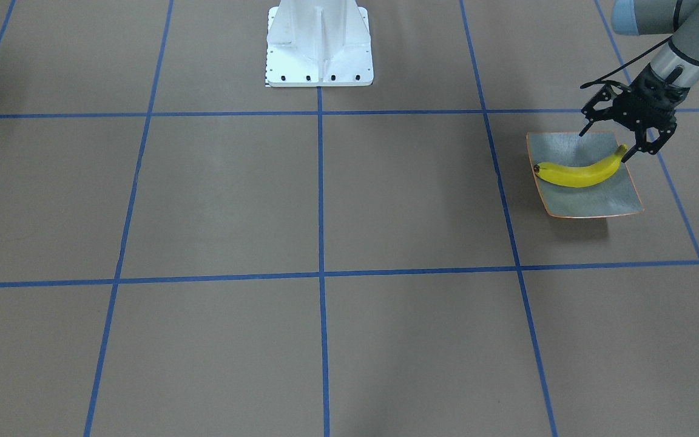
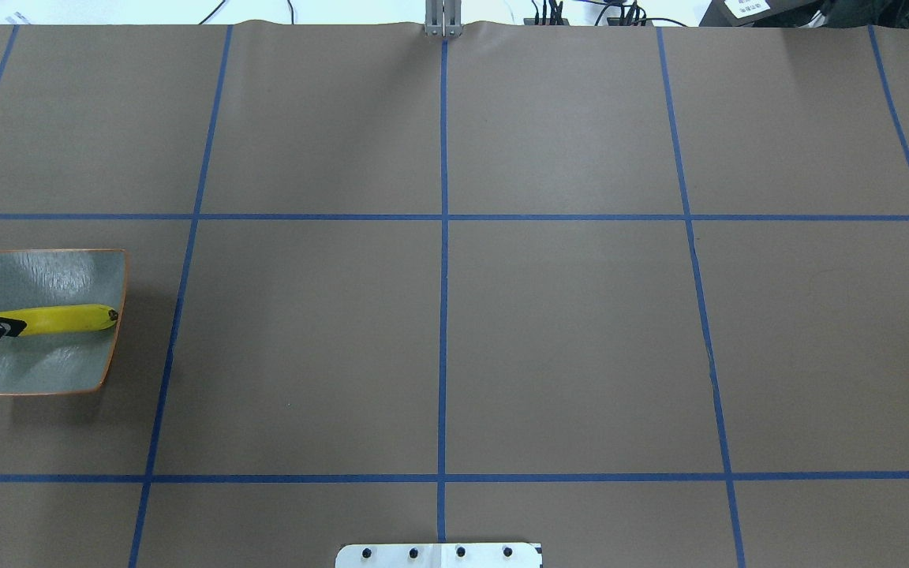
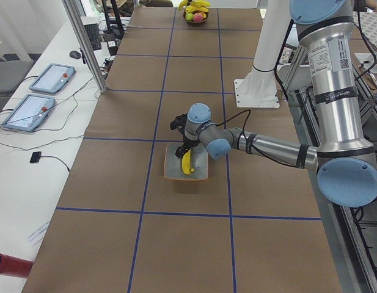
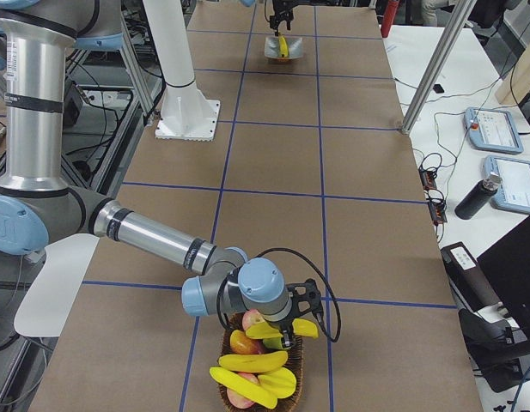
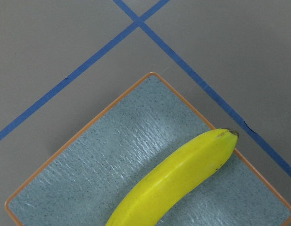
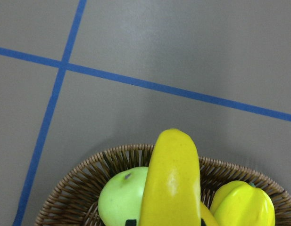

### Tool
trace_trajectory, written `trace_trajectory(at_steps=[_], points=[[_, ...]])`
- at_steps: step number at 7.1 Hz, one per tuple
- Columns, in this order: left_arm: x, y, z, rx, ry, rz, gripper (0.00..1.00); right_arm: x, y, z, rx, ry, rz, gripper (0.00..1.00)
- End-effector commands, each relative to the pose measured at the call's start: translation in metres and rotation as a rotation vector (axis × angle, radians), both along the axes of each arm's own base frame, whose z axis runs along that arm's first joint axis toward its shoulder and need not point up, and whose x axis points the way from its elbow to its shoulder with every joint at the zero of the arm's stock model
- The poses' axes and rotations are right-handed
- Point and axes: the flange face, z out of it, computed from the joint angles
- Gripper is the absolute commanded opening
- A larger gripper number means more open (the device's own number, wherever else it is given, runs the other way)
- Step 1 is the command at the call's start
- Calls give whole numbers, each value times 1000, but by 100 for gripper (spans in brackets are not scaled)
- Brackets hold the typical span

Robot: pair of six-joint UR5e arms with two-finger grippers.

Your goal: Transfer all bananas from basket to plate

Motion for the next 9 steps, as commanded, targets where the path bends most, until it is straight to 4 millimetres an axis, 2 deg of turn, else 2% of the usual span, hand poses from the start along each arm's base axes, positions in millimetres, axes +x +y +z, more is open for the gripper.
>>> trace_trajectory(at_steps=[1, 3, 4, 5, 6, 8, 9], points=[[2, -2, -5, 2, 11, -2, 100, -8, -29, -63, -1, -73, 112, 0], [11, -13, -23, 10, 39, -11, 100, -35, -59, -119, 36, -291, 19, 0], [21, -26, -45, -26, 86, -59, 100, -61, -72, -150, 1, -336, 20, 0], [33, -40, -74, -78, 147, -116, 100, -90, -88, -200, -58, -389, 63, 0], [43, -51, -106, -151, 220, -180, 100, -117, -96, -252, -114, -445, 108, 0], [71, -71, -210, -336, 438, -204, 100, -170, -95, -316, -154, -481, 149, 0], [91, -72, -255, -387, 506, -195, 100, -210, -103, -363, -190, -524, 186, 0]])
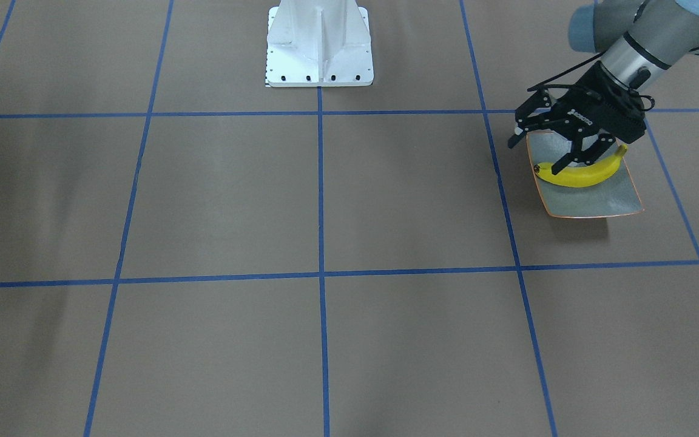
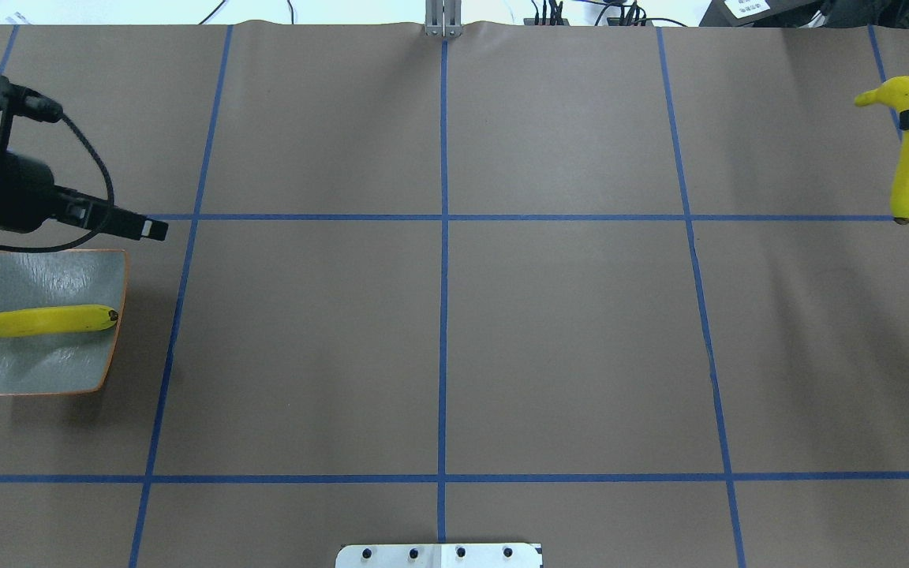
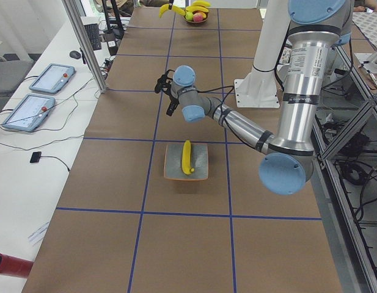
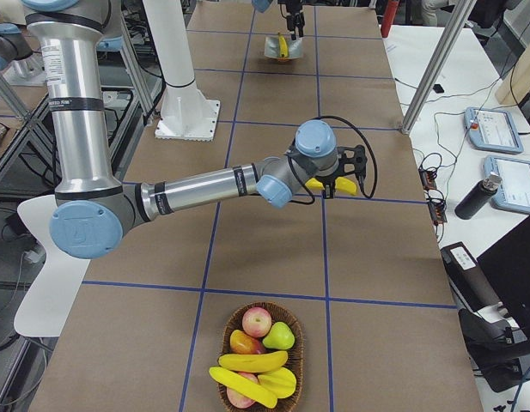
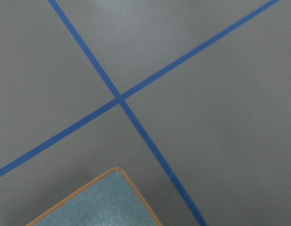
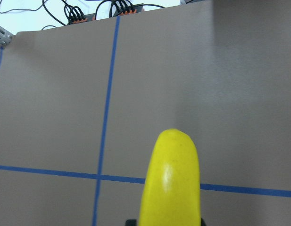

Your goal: Transfer all bananas from basket to plate

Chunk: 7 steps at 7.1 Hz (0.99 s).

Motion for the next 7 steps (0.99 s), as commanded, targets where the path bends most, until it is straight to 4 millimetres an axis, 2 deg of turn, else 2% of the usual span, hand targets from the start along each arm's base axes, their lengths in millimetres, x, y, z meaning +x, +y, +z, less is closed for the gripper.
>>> trace_trajectory(at_steps=[1, 2, 3, 5, 6, 7], points=[[56, 9, -99, -106, 167, 49, 100, -97, -6, -104, -78, -91, 80, 0], [74, 16, -137, -126, 222, 77, 100, -151, -1, -153, -103, -147, 125, 0], [84, 24, -161, -108, 254, 103, 100, -202, 13, -192, -135, -206, 150, 0], [96, 37, -188, -75, 289, 142, 100, -279, 54, -254, -140, -305, 172, 0], [105, 47, -192, -70, 294, 169, 100, -302, 71, -278, -156, -351, 159, 0], [106, 51, -194, -60, 305, 179, 100, -317, 91, -292, -138, -374, 141, 0]])
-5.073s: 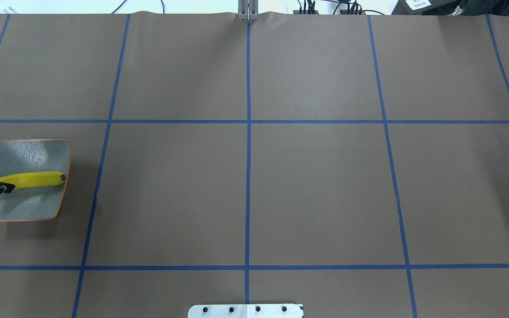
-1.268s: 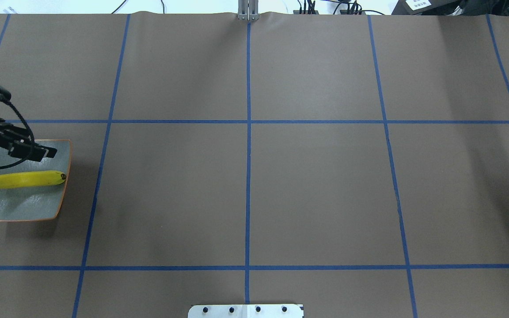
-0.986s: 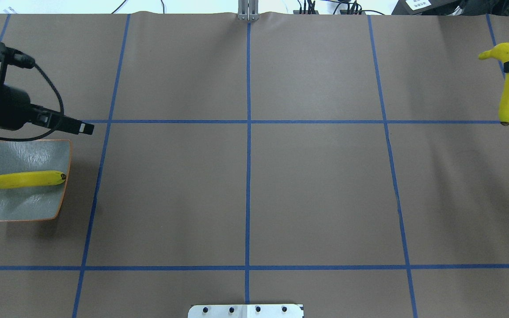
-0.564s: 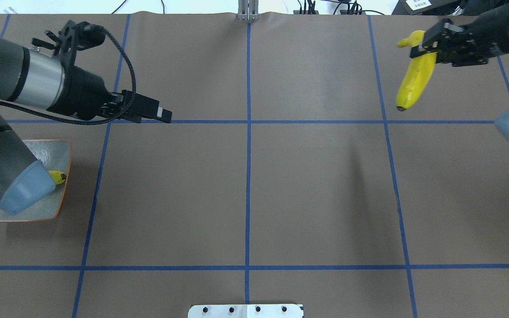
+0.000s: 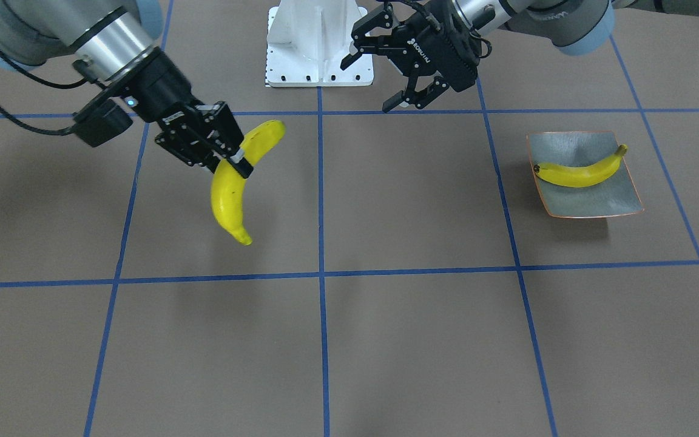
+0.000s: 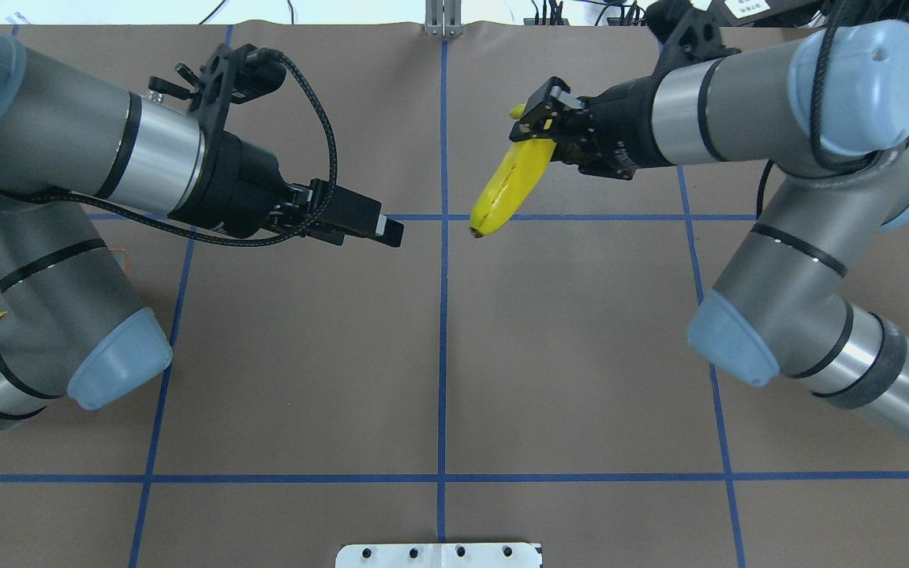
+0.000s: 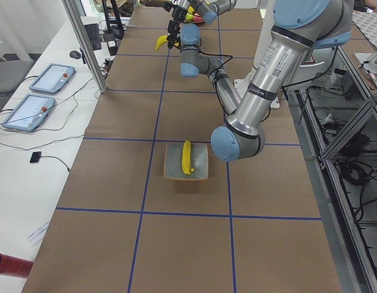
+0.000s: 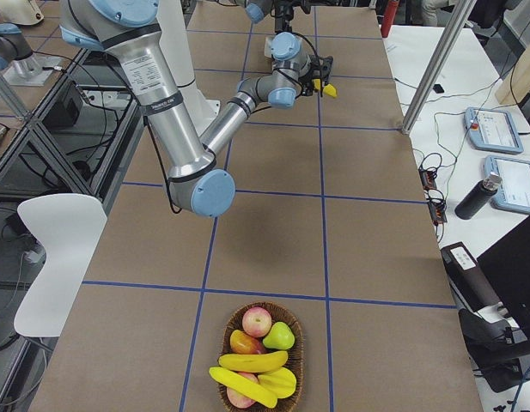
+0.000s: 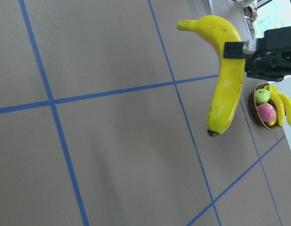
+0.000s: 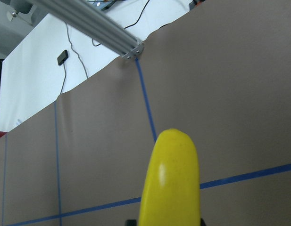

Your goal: Transfer all bananas from basket to plate

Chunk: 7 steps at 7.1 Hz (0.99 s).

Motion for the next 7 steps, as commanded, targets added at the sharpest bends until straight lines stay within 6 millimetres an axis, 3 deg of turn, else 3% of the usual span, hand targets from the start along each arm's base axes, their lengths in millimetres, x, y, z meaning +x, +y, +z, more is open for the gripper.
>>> trace_trajectory(at_steps=[1, 4, 7], points=[[5, 8, -5, 30, 35, 18, 100, -30, 42, -32, 32, -66, -21, 0], [10, 18, -8, 40, 47, 39, 100, -41, 70, -49, 72, -125, -71, 0], [11, 21, -10, 51, 60, 46, 99, -46, 80, -65, 86, -153, -62, 0]])
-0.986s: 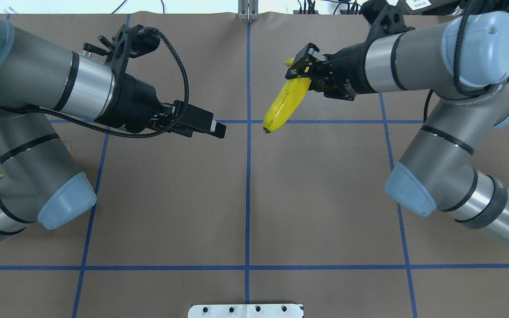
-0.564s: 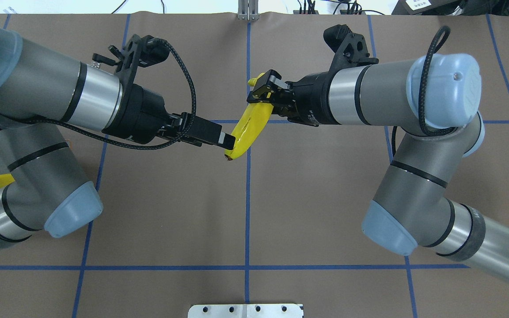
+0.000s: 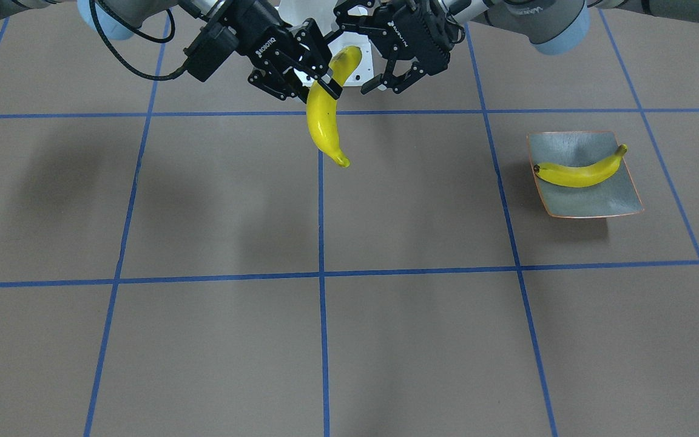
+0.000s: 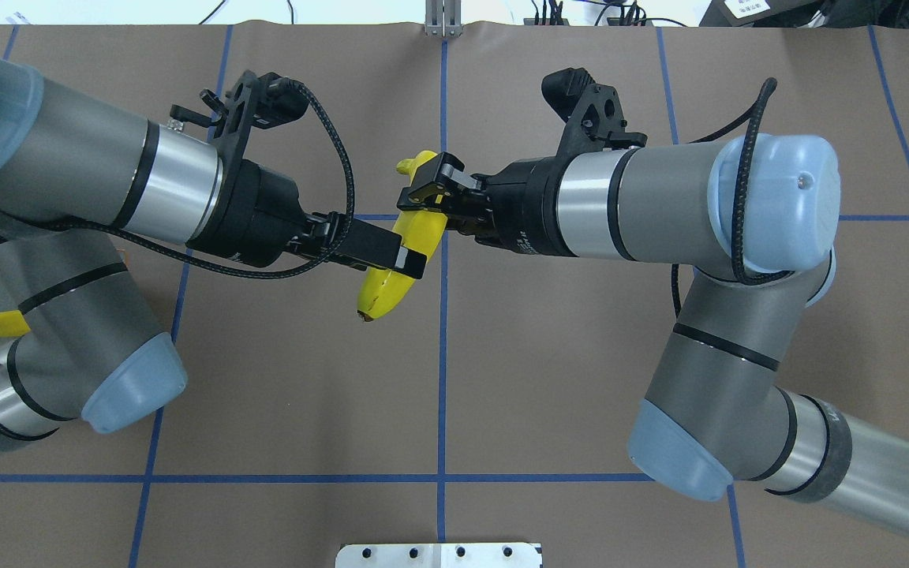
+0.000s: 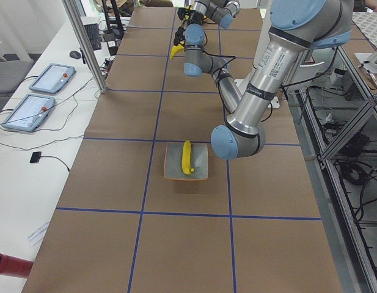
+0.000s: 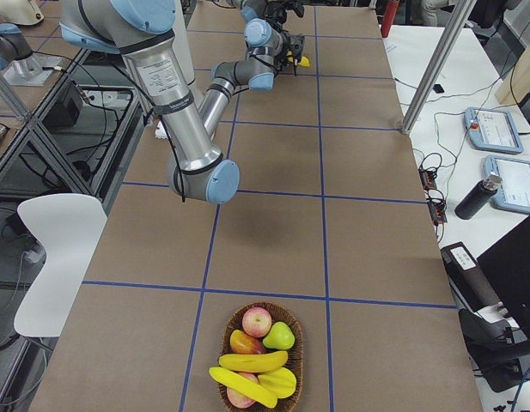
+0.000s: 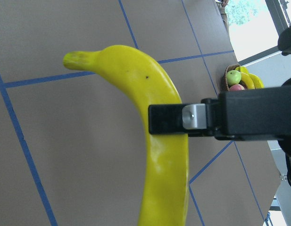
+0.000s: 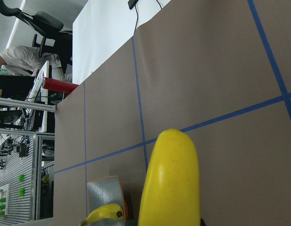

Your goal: Transfer all bananas from basket to plate

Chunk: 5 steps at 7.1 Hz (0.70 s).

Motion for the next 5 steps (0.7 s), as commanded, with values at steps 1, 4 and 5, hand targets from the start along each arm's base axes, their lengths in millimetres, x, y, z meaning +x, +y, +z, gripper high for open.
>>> trace_trajectory(at_steps=[1, 4, 5], points=[[-1, 2, -1, 9, 10, 5, 80, -3, 4, -3, 3, -6, 7, 0], [-1, 4, 2, 20, 14, 11, 0, 0, 5, -8, 47, -52, 11, 33], [-1, 4, 2, 20, 13, 11, 0, 4, 8, -12, 66, -77, 11, 99]])
